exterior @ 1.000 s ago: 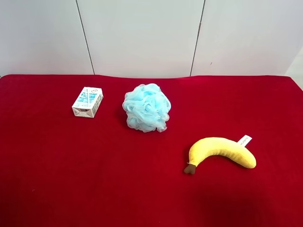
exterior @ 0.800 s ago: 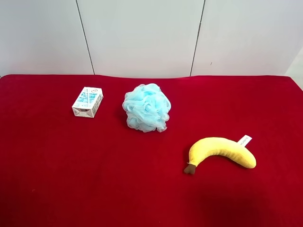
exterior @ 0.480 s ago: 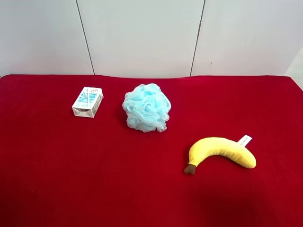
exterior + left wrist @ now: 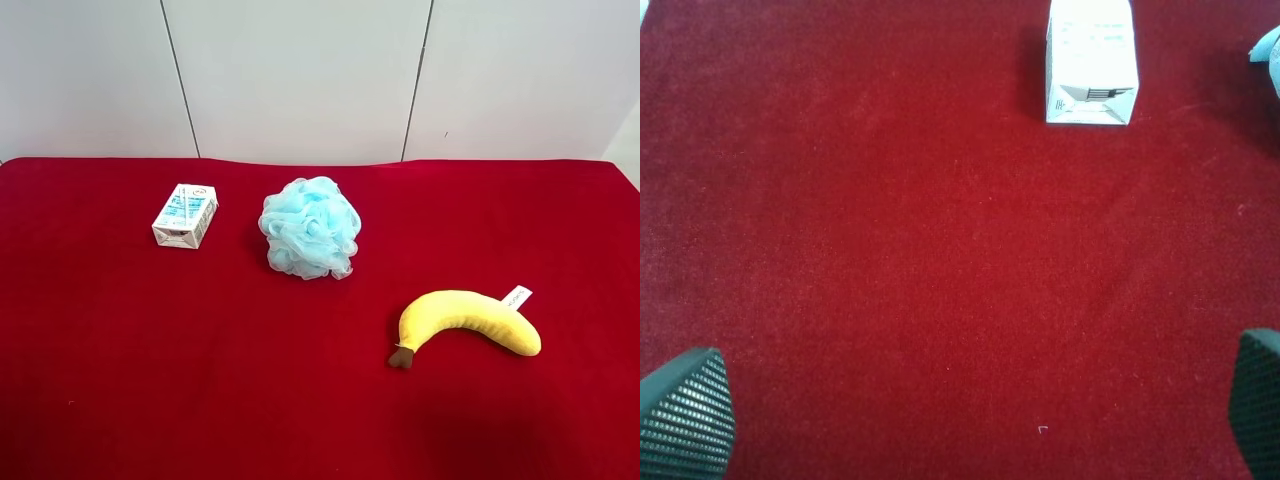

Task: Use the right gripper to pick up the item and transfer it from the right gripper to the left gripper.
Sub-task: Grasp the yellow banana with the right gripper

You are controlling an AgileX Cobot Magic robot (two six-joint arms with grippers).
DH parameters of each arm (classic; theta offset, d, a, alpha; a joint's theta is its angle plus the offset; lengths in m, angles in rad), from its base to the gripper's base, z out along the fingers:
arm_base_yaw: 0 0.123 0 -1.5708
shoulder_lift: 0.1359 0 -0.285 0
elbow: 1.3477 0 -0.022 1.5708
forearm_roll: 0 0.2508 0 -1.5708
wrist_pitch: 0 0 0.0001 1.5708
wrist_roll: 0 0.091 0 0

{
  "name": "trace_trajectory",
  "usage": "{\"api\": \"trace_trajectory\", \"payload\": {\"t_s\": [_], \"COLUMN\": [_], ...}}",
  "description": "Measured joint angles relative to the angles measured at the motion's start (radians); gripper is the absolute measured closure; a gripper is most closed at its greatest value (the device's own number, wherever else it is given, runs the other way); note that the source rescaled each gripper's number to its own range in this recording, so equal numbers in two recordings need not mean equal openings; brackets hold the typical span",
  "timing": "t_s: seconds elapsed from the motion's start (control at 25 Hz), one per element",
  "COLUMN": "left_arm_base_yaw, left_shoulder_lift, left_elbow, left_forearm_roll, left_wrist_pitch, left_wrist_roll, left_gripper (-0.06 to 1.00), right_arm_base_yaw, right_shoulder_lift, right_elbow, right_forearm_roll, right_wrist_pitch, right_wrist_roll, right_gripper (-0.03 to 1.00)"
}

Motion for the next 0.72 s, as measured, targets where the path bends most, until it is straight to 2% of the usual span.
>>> {"api": "trace_trajectory", "payload": {"t_s": [0.24,0.4,0.56,0.72], "left_arm_base_yaw": [0.0,0.0,0.0,0.0], "left_shoulder_lift": [0.0,0.0,0.0,0.0], "left_elbow": [0.0,0.0,0.0,0.0], "left_forearm_roll": [0.0,0.0,0.0,0.0], "left_wrist_pitch": [0.0,-0.001,-0.001,-0.001], "left_wrist_roll": [0.0,0.0,0.0,0.0], "left_gripper": [-0.06,-0.06,-0.06,-0.06], "right_arm_base_yaw": [0.0,0.003,0.061,0.123], "right_shoulder_lift": [0.04,0.28,0.557,0.848], "right_elbow": [-0.016,-0.125,-0.278,-0.37], "right_forearm_roll": [0.031,0.049,0.048,-0.012], "right_wrist_pitch": [0.017,0.048,0.028,0.024], "right_wrist_roll": [0.0,-0.072,-0.158,-0.212], "right_gripper": [-0.03,-0.03,-0.03,-0.03]}}
